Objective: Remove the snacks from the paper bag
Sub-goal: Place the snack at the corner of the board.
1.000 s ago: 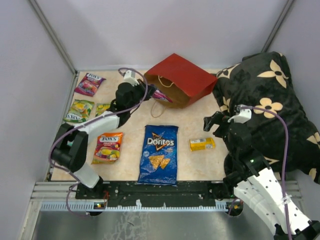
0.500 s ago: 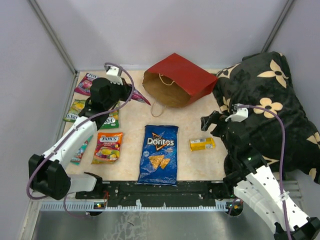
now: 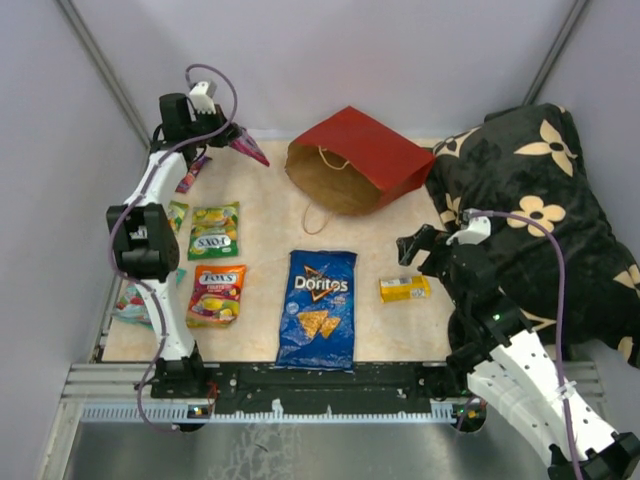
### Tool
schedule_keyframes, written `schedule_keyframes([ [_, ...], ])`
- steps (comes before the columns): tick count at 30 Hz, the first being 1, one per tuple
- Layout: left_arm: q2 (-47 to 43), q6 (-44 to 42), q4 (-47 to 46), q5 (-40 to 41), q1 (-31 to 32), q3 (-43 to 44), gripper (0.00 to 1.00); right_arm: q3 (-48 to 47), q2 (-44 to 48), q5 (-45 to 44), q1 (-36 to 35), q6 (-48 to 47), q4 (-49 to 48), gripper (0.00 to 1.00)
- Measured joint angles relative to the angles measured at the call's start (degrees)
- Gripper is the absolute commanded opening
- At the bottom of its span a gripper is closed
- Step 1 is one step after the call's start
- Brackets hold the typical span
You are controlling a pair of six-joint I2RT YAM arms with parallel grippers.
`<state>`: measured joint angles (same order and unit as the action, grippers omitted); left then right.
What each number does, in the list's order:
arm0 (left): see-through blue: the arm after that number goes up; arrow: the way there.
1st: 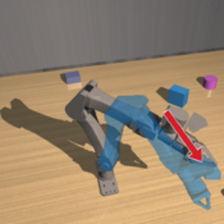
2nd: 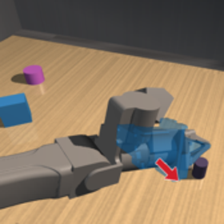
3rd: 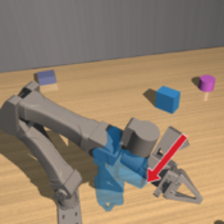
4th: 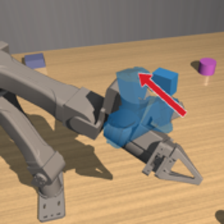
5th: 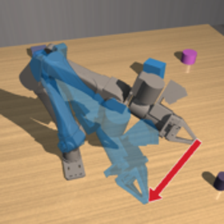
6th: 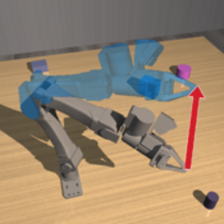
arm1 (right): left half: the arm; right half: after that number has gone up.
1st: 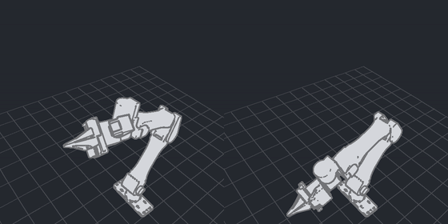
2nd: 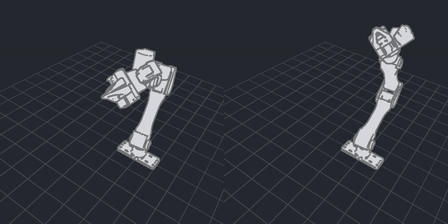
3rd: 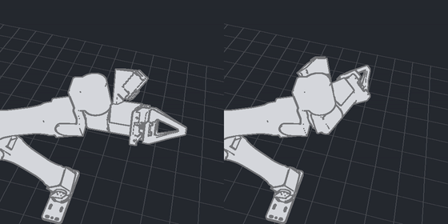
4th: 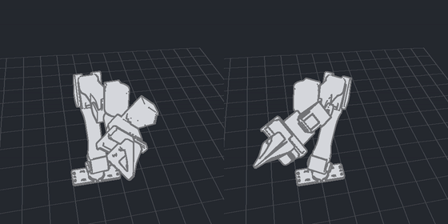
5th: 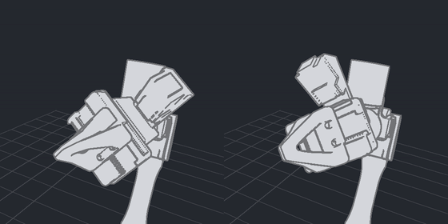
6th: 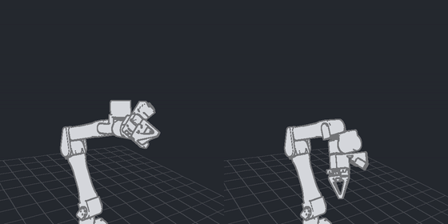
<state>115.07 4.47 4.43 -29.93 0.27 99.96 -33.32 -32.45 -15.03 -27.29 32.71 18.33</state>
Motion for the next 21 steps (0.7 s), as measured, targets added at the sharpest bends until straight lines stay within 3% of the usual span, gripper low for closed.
schedule_keyframes([
  [3,9.5,0.2,2.5,-3.5,-1.9,10.6,0.00,0.8,0.2,0.6,0.0,0.0,0.1,0.99],
  [6,15.3,1.6,2.9,-7.1,-3.7,15.7,0.00,1.1,0.2,1.4,0.0,-0.2,0.2,0.99],
  [11,19.9,3.4,5.2,-11.0,-7.0,16.9,0.00,1.3,0.2,2.3,0.0,-0.8,0.0,0.99],
  [17,21.5,-0.3,12.7,-6.5,-8.7,17.7,0.00,2.6,-0.5,4.0,0.0,-1.1,-0.1,0.99],
  [20,21.6,-2.3,16.5,-3.5,-8.6,18.4,0.11,2.6,-1.5,4.9,0.0,-1.2,-0.6,0.99],
  [21,21.8,-3.1,17.8,-2.2,-8.6,18.8,0.21,2.6,-1.8,5.1,0.0,-1.2,-0.9,0.99],
])
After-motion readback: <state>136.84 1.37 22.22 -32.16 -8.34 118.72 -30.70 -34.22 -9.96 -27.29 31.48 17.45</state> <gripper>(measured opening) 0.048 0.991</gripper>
